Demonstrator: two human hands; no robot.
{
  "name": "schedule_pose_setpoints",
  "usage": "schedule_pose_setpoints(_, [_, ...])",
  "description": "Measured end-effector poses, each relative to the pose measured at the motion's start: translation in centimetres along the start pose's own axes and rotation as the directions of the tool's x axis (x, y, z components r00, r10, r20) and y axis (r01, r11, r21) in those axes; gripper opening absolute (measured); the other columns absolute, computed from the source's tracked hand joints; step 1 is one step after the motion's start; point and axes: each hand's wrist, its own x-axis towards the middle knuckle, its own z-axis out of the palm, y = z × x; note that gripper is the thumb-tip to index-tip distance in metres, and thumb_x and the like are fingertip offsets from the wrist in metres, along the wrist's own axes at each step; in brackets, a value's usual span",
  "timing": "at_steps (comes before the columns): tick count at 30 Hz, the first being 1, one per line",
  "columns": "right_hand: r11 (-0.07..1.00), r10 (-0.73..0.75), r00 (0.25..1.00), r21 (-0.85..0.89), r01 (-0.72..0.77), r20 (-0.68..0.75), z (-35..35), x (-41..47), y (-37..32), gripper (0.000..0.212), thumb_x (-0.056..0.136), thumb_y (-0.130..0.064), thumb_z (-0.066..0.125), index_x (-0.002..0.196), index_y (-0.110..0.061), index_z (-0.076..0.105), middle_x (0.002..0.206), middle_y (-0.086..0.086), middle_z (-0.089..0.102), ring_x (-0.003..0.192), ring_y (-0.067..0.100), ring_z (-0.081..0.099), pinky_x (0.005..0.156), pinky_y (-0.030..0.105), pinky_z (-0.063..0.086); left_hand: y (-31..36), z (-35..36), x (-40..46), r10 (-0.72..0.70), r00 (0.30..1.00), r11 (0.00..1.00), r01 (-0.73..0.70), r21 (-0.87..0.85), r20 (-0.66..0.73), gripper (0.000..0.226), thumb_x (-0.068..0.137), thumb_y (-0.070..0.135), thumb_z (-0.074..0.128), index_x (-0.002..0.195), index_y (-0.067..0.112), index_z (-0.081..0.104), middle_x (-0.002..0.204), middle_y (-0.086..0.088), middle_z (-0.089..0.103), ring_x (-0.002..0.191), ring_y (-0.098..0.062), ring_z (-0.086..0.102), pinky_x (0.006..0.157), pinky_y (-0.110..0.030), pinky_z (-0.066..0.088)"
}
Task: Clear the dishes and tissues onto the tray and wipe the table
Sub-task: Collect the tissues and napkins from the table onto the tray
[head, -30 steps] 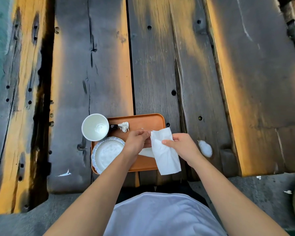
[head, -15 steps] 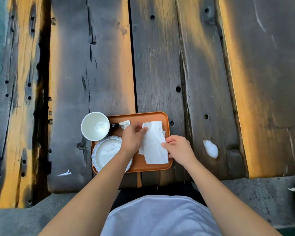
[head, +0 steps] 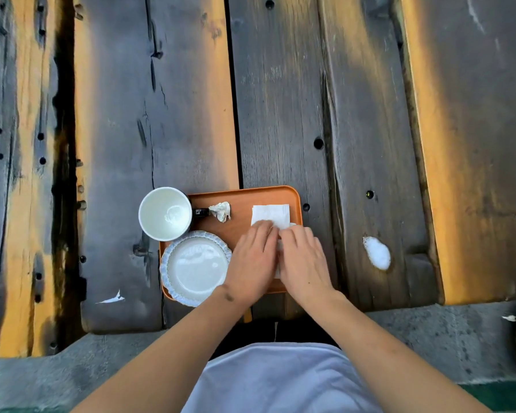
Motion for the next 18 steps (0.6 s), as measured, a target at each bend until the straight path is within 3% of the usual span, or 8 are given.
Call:
schedule_pose_setpoints(2, [0.995, -0.091, 0.996, -0.042, 0.09, -0.015, 0.9, -0.5, 0.5, 0.046, 0.081, -0.015, 0.07, 0.125, -0.014, 0.058, 0.131, 0.004, 0.057, 0.123, 0.022, 0.05, 0.098, 0.037, 0.041, -0.3, 0.7, -0.9, 0.056, 0.997, 0.996, -0.06, 0.067, 0.062, 0.049, 0.091, 0.01, 0.058, 0.137, -0.007, 0.054, 0.144, -0.024, 0.054, 0.135, -0.038, 0.052, 0.11, -0.046, 0.046])
schedule_pose_setpoints(5, [0.984, -0.126, 0.992, -0.124, 0.128, 0.023, 1.0, -0.5, 1.7, 0.059, 0.088, -0.021, 0.057, 0.145, -0.009, 0.046, 0.157, 0.006, 0.036, 0.147, 0.019, 0.029, 0.115, 0.046, 0.025, -1.2, 0.9, -1.0, 0.084, 0.984, 0.983, -0.107, 0.147, 0.155, 0.056, 0.097, 0.021, 0.038, 0.146, -0.006, 0.044, 0.154, -0.023, 0.042, 0.145, -0.037, 0.04, 0.117, -0.049, 0.038])
schedule_pose_setpoints(8, [0.97, -0.104, 0.983, -0.204, 0.133, 0.149, 0.3, 0.3, 2.6, 0.067, 0.09, -0.034, 0.054, 0.15, -0.01, 0.037, 0.161, 0.005, 0.029, 0.151, 0.02, 0.019, 0.118, 0.058, 0.017, -1.6, 0.2, 0.1, -0.003, 0.942, 0.977, -0.068, 0.201, 0.336, 0.069, 0.101, 0.041, 0.041, 0.155, -0.002, 0.03, 0.163, -0.021, 0.026, 0.153, -0.034, 0.025, 0.123, -0.049, 0.028])
schedule_pose_setpoints(10, [0.965, -0.091, 0.975, -0.223, 0.137, 0.202, -0.1, 0.6, 3.2, 0.069, 0.091, -0.041, 0.053, 0.151, -0.014, 0.037, 0.161, 0.001, 0.029, 0.15, 0.024, 0.019, 0.116, 0.063, 0.015, -1.6, -0.4, 0.5, -0.03, 0.882, 0.965, -0.098, 0.244, 0.47, 0.083, 0.102, 0.053, 0.038, 0.159, 0.001, 0.007, 0.168, -0.018, 0.0, 0.157, -0.032, 0.003, 0.127, -0.048, 0.012])
schedule_pose_setpoints(12, [0.962, -0.082, 0.971, -0.235, 0.136, 0.226, -0.3, 0.7, 3.8, 0.069, 0.092, -0.045, 0.052, 0.153, -0.017, 0.033, 0.162, -0.002, 0.027, 0.15, 0.028, 0.019, 0.115, 0.064, 0.017, -1.5, -1.2, 0.9, -0.038, 0.857, 0.951, -0.127, 0.282, 0.514, 0.09, 0.101, 0.059, 0.036, 0.16, 0.005, -0.006, 0.167, -0.015, -0.013, 0.157, -0.03, -0.009, 0.128, -0.048, 0.003])
schedule_pose_setpoints(15, [0.976, -0.075, 0.967, -0.181, 0.121, 0.242, -0.2, 0.7, 3.9, 0.07, 0.093, -0.045, 0.053, 0.154, -0.02, 0.029, 0.163, -0.006, 0.021, 0.151, 0.028, 0.014, 0.116, 0.061, 0.018, -1.3, -2.3, 1.2, -0.021, 0.862, 0.954, -0.134, 0.267, 0.506, 0.093, 0.096, 0.062, 0.046, 0.16, 0.006, 0.009, 0.169, -0.017, 0.002, 0.156, -0.035, 0.006, 0.125, -0.05, 0.015])
schedule_pose_setpoints(18, [0.998, -0.033, 0.979, -0.051, 0.043, 0.199, -0.4, 0.5, 3.6, 0.068, 0.092, -0.043, 0.056, 0.152, -0.021, 0.034, 0.162, -0.007, 0.023, 0.15, 0.023, 0.014, 0.117, 0.051, 0.024, -1.7, -3.6, 2.6, 0.03, 0.964, 0.985, -0.073, 0.156, 0.263, 0.063, 0.089, 0.054, 0.052, 0.135, 0.011, 0.051, 0.144, -0.016, 0.049, 0.127, -0.036, 0.05, 0.098, -0.048, 0.04])
